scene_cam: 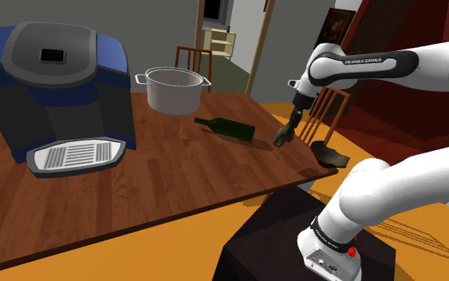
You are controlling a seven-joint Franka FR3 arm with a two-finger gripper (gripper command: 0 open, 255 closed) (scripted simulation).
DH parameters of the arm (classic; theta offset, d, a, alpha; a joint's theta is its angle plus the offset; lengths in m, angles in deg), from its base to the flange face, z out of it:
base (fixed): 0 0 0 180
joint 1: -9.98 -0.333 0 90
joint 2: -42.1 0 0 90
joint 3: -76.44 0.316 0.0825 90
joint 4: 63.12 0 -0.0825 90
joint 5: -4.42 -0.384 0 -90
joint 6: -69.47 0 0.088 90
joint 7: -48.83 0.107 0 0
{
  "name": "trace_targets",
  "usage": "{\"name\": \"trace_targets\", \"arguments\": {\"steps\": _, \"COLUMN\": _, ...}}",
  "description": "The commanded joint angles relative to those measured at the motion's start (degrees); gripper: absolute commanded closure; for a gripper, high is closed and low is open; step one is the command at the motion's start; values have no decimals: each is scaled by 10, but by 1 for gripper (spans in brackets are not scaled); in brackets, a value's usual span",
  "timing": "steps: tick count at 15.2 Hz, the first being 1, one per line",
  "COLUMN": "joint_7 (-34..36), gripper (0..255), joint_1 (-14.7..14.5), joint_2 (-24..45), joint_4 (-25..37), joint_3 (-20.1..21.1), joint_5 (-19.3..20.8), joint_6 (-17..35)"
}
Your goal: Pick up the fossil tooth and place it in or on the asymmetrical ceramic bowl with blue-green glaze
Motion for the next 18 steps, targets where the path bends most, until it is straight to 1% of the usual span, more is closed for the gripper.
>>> {"name": "trace_targets", "arguments": {"steps": 1, "joint_7": -28, "gripper": 255, "joint_1": 18, "joint_2": -12, "joint_4": 3, "joint_3": -20, "joint_5": 18, "joint_6": -15}}
{"name": "trace_targets", "arguments": {"steps": 6, "joint_7": -92, "gripper": 255, "joint_1": 58, "joint_2": -34, "joint_4": 12, "joint_3": -69, "joint_5": 59, "joint_6": -42}}
{"name": "trace_targets", "arguments": {"steps": 10, "joint_7": -147, "gripper": 255, "joint_1": 84, "joint_2": -38, "joint_4": 31, "joint_3": -111, "joint_5": 89, "joint_6": -59}}
{"name": "trace_targets", "arguments": {"steps": 14, "joint_7": -203, "gripper": 255, "joint_1": 101, "joint_2": -31, "joint_4": 60, "joint_3": -158, "joint_5": 114, "joint_6": -73}}
{"name": "trace_targets", "arguments": {"steps": 18, "joint_7": -262, "gripper": 255, "joint_1": 108, "joint_2": -14, "joint_4": 99, "joint_3": -209, "joint_5": 133, "joint_6": -82}}
